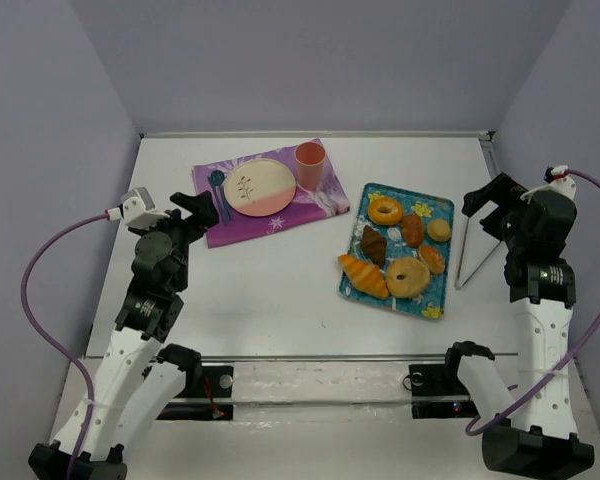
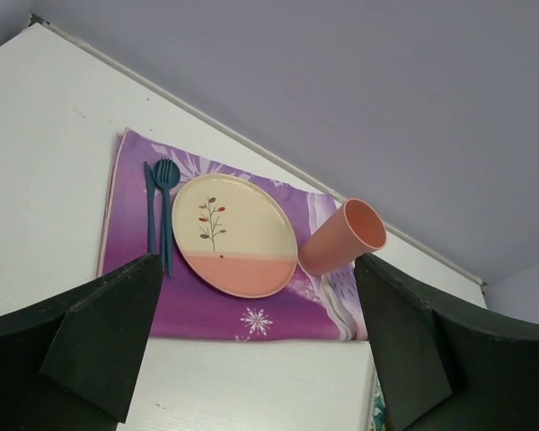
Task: Place the bread
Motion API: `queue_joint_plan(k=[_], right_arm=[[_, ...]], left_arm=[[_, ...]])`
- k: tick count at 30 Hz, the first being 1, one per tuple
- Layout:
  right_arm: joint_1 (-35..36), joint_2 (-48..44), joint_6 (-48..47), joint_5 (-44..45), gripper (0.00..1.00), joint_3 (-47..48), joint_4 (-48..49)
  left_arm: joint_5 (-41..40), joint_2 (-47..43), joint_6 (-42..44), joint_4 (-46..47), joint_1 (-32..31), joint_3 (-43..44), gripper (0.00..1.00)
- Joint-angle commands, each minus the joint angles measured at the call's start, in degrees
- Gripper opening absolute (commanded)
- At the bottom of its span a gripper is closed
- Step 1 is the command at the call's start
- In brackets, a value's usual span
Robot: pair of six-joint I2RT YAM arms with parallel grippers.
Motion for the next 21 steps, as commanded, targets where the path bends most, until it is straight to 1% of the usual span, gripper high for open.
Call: queue_joint_plan(k=[1,3,6,9,10,12,13,18,21], right_arm=[[0.4,-1.0,-0.7,0.6,1.0,0.9,-0.1],[0.4,-1.2,0.2,0.9,1.0,-0.2,0.6],[0.4,0.9,-2.8,-1.1,1.0,-2.0,2.4],[0.4,4.3,-1.4,2.4,1.0,-2.0,0.4],[0.4,7.3,-1.2,5.4,1.0,-1.1,-0.7],[0.4,10.3,-1.8,6.7,1.0,-0.1,-2.3],[-0.3,13.2,-2.0,6.8,1.0,-0.1,-2.7],[-5.8,20.9,-3.0,4.8,1.0,-2.1,-3.7],[-5.8,25.6,-3.2,5.9,1.0,-3.7,-3.2]], left_arm=[[0.6,1.0,0.7,2.1,0.0,1.9,0.99],[0.9,1.3,0.7,2.5,0.0,1.6,0.99],[1.5,2.0,0.8,3.9,0.0,0.9,0.99],[1.9,2.7,1.1,4.0,0.0,0.9,0.99],[2.0,3.1,1.4,4.0,0.0,0.9,0.99],[1.8,3.2,1.8,4.0,0.0,0.4,0.99],[1.7,3.2,2.1,4.0,0.0,0.2,0.99],[0.8,3.0,3.3,4.5,0.0,-1.8,0.99],[0.3,3.4,4.1,5.9,0.0,-2.6,0.99]])
